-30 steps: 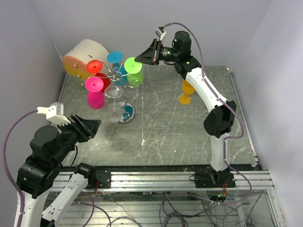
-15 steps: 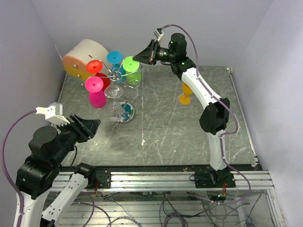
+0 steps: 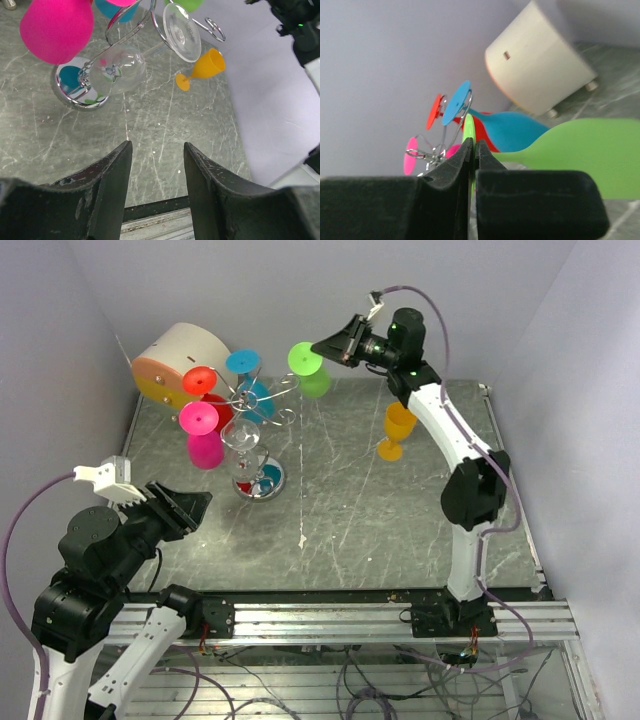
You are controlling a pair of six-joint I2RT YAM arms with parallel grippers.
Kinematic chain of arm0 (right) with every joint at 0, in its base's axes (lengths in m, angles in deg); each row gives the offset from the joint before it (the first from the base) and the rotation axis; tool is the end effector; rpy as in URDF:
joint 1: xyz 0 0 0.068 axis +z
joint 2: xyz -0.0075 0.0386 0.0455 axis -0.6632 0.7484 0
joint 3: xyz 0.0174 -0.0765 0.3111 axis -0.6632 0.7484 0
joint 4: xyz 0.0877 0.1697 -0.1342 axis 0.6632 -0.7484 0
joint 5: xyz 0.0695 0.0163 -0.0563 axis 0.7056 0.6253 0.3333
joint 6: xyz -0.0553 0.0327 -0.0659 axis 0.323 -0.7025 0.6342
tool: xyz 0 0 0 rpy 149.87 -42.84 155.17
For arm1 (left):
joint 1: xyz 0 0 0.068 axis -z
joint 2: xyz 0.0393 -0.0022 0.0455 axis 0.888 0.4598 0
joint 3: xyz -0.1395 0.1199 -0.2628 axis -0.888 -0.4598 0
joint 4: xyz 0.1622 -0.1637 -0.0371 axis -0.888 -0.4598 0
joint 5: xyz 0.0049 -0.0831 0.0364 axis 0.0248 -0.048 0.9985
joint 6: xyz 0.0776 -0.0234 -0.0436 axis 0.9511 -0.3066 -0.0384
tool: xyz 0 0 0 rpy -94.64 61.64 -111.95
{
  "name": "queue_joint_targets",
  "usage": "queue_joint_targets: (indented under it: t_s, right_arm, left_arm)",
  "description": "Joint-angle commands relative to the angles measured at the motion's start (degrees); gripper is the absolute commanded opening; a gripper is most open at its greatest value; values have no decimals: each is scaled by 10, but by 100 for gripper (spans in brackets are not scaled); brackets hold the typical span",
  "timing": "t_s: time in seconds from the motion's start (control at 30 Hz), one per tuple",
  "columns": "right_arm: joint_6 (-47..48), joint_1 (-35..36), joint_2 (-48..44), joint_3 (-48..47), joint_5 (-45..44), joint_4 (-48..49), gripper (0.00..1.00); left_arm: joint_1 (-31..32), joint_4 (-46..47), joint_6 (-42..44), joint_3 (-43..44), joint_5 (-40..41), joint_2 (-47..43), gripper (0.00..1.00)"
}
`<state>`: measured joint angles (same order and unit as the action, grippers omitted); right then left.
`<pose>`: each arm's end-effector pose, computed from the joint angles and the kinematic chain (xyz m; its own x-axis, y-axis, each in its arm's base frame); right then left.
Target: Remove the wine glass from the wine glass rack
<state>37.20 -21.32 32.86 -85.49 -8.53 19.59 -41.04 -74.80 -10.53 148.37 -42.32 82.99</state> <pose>0.4604 0.2253 0.4594 -0.6407 0.3958 -0.6580 -0.5755 0.3198 0.7527 0.0167 -0.0028 0.4013 -0.3684 -0.5591 -0.7428 0.1165 0.7649 -0.6335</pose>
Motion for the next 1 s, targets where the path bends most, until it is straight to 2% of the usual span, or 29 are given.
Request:
queue_joint_targets:
  t_s: [0.0,0.2,0.3,0.4,0.53,0.67,0.87,0.97]
  right_arm:
    - [175,5,-137,25,-112,-26,0]
    - [321,29,-241,83,-169,-94,0]
    - [483,127,-305,147,-265,-133,0]
    - [571,229,-374,240,-364,-111,0]
    - [637,338,-454,353,-492,-74,0]
    - [672,427,-520,426,-591,-47,0]
    - [735,532,-569,501,-676,2,0]
    - [772,567,-570,524,-703,32,0]
  left_arm:
    - [2,47,-3,27,-6,30,57]
    - [2,109,-22,40,-60,85,59]
    - [2,134,-45,54,-88,124,59]
    - [2,161,-76,76,-119,161,61]
    - [2,160,-133,128,-155,208,65]
    - [2,156,-206,152,-211,239,67]
    - [2,277,-385,44,-369,245,68]
    - [2,265,-387,27,-370,241,68]
